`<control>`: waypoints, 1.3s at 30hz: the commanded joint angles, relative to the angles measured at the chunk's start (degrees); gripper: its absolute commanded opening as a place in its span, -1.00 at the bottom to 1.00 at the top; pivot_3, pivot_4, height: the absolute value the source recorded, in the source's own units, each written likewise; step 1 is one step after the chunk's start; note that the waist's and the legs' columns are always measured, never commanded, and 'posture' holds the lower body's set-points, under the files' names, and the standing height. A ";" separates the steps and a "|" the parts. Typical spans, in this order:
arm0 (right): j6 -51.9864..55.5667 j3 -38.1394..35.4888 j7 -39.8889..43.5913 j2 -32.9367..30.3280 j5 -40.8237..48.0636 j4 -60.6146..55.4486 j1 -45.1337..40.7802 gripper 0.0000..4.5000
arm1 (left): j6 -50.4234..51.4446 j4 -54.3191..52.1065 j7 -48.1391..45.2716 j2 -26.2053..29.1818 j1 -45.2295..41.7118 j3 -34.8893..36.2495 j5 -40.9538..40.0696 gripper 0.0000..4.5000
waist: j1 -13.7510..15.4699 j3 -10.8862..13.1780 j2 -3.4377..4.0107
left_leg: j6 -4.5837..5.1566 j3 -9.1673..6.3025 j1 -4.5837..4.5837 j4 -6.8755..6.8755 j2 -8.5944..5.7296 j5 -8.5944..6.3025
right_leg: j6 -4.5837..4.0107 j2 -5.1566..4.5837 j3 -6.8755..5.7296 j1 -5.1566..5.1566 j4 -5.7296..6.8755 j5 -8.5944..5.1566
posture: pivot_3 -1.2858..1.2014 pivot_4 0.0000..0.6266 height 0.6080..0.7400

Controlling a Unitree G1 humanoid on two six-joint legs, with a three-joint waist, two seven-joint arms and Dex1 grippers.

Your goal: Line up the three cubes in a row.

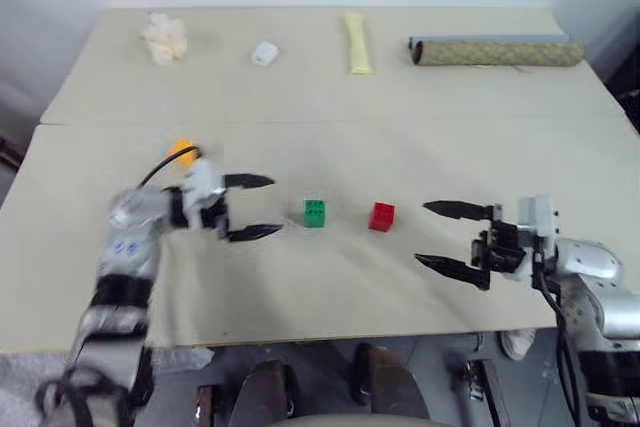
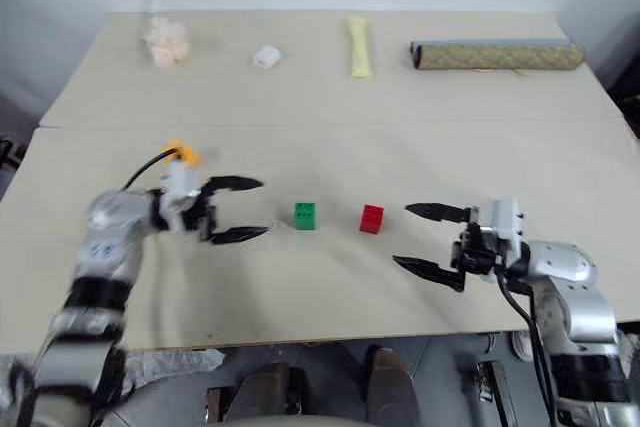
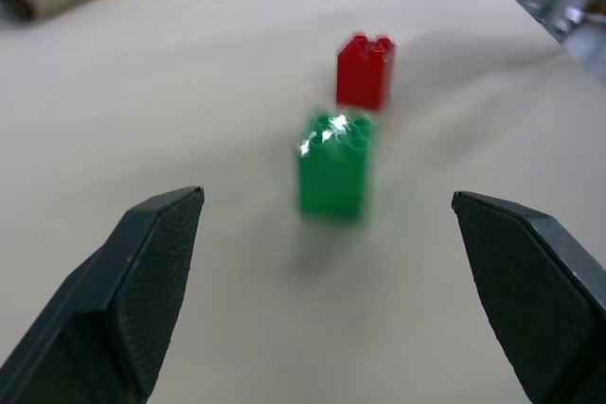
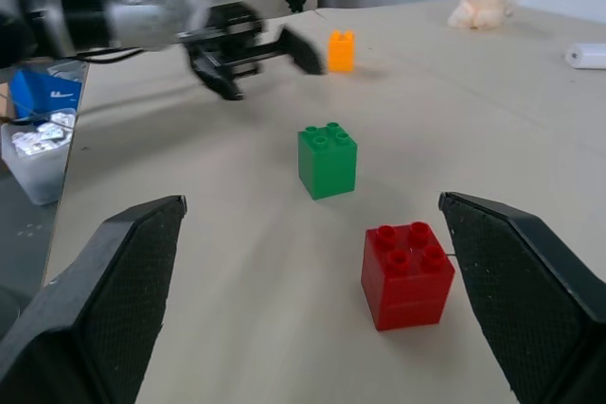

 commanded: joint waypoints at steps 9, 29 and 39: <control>-3.81 2.10 -1.37 4.81 -1.55 1.17 -5.65 1.00 | -0.29 -17.09 28.99 -13.04 31.97 26.25 -5.09 0.99 | 2.16 0.04 -0.08 | 0.24 0.00 0.07 0.14 -0.13 -0.08 | 0.05 -0.58 -0.02 0.06 0.24 0.03 | 0.03 -0.52 1.00; -2.62 1.53 -3.59 4.32 -2.02 0.24 -5.51 1.00 | -0.09 22.31 25.26 4.33 -11.86 7.97 3.05 0.99 | 2.45 -0.10 -0.14 | 0.08 0.49 -0.06 0.14 -0.28 -0.07 | -0.02 -0.23 -0.28 -0.06 0.26 0.00 | 0.03 -0.52 1.00; -2.87 1.10 -7.57 4.35 -1.99 -4.36 -1.45 1.00 | -10.93 49.57 21.11 3.89 -31.18 1.57 9.20 0.99 | 1.03 -0.08 -0.19 | 0.08 0.91 -0.13 -0.06 -0.25 -0.07 | -0.02 -0.24 -0.60 -0.40 0.20 -0.01 | 0.03 -0.52 1.00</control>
